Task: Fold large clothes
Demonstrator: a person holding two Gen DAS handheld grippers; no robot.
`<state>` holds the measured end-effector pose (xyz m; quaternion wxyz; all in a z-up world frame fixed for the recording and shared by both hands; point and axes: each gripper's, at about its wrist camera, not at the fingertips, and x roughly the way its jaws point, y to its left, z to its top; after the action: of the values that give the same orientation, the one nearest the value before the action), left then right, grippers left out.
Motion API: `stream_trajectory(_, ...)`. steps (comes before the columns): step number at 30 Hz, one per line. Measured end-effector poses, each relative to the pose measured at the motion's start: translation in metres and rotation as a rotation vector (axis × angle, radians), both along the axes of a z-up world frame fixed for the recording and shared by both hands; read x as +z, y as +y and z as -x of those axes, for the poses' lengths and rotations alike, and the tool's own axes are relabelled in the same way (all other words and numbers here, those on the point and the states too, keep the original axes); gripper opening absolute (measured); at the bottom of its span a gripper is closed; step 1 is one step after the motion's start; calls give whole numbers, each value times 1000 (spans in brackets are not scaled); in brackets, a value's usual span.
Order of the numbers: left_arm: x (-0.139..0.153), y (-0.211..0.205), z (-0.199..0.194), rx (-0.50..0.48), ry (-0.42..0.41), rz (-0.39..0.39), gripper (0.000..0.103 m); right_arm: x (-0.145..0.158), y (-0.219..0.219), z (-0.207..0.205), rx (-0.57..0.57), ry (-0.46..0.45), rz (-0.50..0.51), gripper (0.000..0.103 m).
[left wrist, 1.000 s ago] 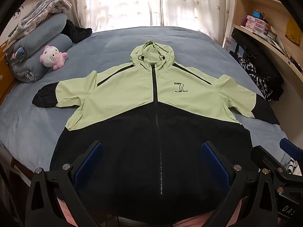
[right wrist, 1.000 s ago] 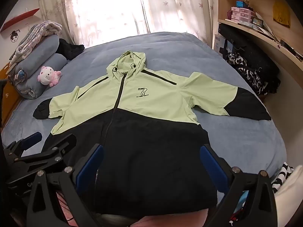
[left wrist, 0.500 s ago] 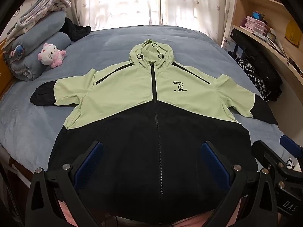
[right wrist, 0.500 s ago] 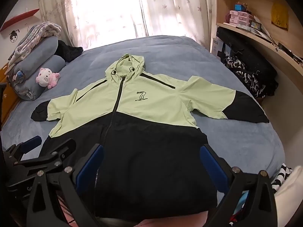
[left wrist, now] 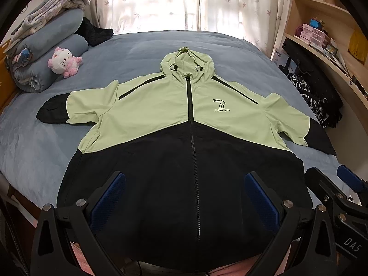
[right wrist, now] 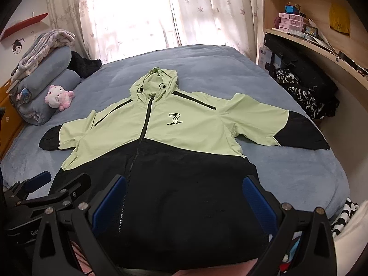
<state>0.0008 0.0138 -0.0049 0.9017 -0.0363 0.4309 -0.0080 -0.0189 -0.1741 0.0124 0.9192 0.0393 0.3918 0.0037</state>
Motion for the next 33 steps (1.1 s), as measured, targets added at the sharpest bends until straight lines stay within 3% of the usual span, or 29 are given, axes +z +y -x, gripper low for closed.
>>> stream_trajectory(16,-1,0,3,2,3,-4,98,-6,0,-1,9,33,-46,101)
stream_trajectory(33,-13,2,1,3,82,-11,98,-9,9,5,23,34,-42,101)
